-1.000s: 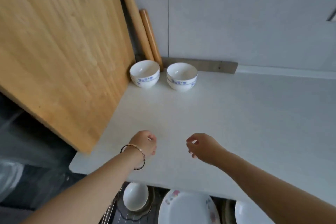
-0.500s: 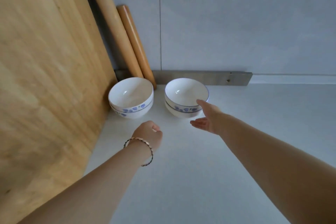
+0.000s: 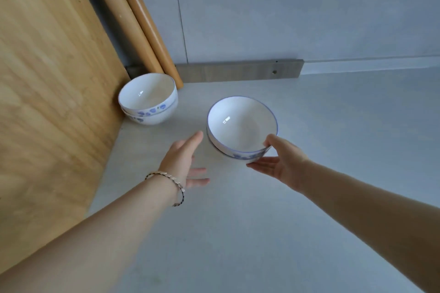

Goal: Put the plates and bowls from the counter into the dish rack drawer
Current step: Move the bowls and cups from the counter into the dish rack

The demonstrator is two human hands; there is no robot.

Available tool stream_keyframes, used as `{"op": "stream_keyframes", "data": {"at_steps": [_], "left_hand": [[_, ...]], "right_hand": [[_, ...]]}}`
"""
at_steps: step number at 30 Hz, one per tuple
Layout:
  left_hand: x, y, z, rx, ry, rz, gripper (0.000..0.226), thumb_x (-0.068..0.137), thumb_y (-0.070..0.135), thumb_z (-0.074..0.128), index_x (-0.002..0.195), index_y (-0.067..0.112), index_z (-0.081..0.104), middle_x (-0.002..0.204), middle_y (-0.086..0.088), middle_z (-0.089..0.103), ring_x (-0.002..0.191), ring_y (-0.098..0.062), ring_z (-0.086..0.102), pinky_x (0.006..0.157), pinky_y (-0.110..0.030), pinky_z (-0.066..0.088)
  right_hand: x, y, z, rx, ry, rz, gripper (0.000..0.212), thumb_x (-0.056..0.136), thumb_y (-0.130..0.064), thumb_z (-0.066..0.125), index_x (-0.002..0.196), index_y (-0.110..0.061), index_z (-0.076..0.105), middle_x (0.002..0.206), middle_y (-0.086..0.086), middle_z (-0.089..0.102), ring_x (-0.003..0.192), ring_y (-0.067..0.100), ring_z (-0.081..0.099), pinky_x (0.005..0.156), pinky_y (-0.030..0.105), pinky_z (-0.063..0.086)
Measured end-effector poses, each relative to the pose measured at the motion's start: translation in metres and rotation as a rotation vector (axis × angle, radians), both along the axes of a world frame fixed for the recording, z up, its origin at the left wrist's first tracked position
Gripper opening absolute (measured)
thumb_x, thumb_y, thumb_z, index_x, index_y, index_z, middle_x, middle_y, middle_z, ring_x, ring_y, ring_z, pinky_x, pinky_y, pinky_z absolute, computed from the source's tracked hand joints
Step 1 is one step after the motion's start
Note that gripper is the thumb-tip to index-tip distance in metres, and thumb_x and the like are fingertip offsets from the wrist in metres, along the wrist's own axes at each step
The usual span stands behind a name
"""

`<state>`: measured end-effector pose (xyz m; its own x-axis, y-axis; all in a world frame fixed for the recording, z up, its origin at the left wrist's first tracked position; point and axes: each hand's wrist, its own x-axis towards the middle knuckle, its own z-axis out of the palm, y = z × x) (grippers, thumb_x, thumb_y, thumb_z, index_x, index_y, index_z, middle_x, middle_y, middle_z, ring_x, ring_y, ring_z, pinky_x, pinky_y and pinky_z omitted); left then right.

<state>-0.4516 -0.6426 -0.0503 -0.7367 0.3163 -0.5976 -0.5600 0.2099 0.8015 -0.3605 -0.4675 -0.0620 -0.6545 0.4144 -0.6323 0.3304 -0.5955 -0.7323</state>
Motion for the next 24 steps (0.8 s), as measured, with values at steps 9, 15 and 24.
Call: {"op": "stream_keyframes", "data": {"at_steps": [9, 15, 24], "left_hand": [[0.203, -0.017, 0.026, 0.083, -0.094, -0.236, 0.01, 0.08, 0.022, 0.064, 0.088, 0.025, 0.058, 0.089, -0.017, 0.065, 0.06, -0.034, 0.071, 0.051, -0.04, 0.059], [0.355, -0.026, 0.0, 0.01, -0.154, -0.18, 0.037, 0.084, -0.01, 0.043, 0.09, 0.024, 0.055, 0.081, -0.011, 0.065, 0.052, -0.028, 0.069, 0.05, -0.038, 0.06], [0.471, -0.026, -0.112, -0.216, -0.399, -0.176, 0.041, 0.083, -0.011, 0.038, 0.111, 0.016, 0.05, 0.094, -0.007, 0.058, 0.073, -0.026, 0.06, 0.046, -0.036, 0.057]], "right_hand": [[0.234, -0.006, 0.036, 0.048, 0.012, 0.288, 0.017, 0.084, -0.001, 0.046, 0.089, -0.01, 0.059, 0.074, 0.016, 0.063, 0.065, 0.031, 0.064, 0.064, 0.033, 0.061], [0.378, 0.0, 0.036, 0.163, -0.139, 0.505, 0.036, 0.082, -0.007, 0.062, 0.106, -0.032, 0.058, 0.079, 0.009, 0.072, 0.063, 0.019, 0.068, 0.064, 0.028, 0.06], [0.475, -0.021, -0.079, 0.516, -0.623, 0.755, 0.018, 0.081, -0.012, 0.052, 0.064, -0.012, 0.057, 0.063, 0.003, 0.055, 0.062, 0.02, 0.052, 0.06, 0.029, 0.047]]}}
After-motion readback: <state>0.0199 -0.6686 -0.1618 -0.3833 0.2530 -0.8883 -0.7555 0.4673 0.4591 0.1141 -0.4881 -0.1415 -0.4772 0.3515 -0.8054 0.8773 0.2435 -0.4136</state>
